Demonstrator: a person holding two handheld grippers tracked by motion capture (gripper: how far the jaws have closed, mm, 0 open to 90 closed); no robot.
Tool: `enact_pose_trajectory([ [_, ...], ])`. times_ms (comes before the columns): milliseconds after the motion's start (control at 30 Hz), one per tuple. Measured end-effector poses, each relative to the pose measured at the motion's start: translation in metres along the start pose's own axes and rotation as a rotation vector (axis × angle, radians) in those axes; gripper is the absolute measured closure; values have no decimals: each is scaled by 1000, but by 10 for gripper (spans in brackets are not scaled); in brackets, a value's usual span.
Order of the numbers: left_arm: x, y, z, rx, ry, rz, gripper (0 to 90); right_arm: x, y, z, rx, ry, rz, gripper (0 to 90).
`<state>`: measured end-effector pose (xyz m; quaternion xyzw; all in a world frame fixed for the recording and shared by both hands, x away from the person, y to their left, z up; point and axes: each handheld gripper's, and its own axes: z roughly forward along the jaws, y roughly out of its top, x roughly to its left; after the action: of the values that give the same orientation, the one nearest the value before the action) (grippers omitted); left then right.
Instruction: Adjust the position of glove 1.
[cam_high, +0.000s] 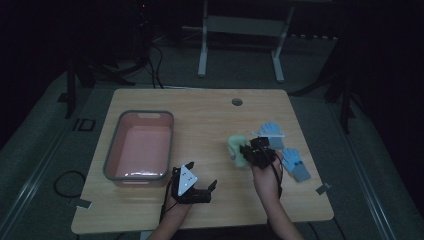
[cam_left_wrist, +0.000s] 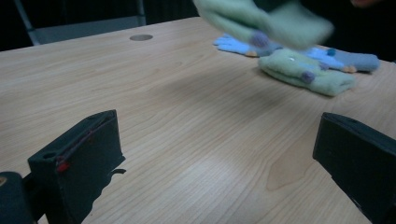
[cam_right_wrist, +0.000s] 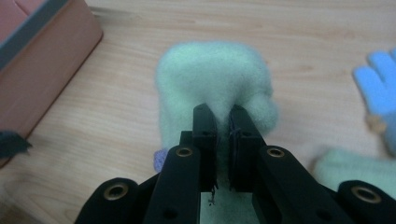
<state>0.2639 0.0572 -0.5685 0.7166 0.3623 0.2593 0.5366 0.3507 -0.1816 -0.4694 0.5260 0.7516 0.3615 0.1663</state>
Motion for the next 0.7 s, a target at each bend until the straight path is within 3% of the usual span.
enact_pose_trajectory([
  [400, -1, 0, 0, 1, 2, 7, 15, 10, -39, 16, 18, 1, 91, 835],
  [700, -1, 0, 0, 2, 1, 13, 15, 8, -57, 37, 56, -70, 101, 826],
])
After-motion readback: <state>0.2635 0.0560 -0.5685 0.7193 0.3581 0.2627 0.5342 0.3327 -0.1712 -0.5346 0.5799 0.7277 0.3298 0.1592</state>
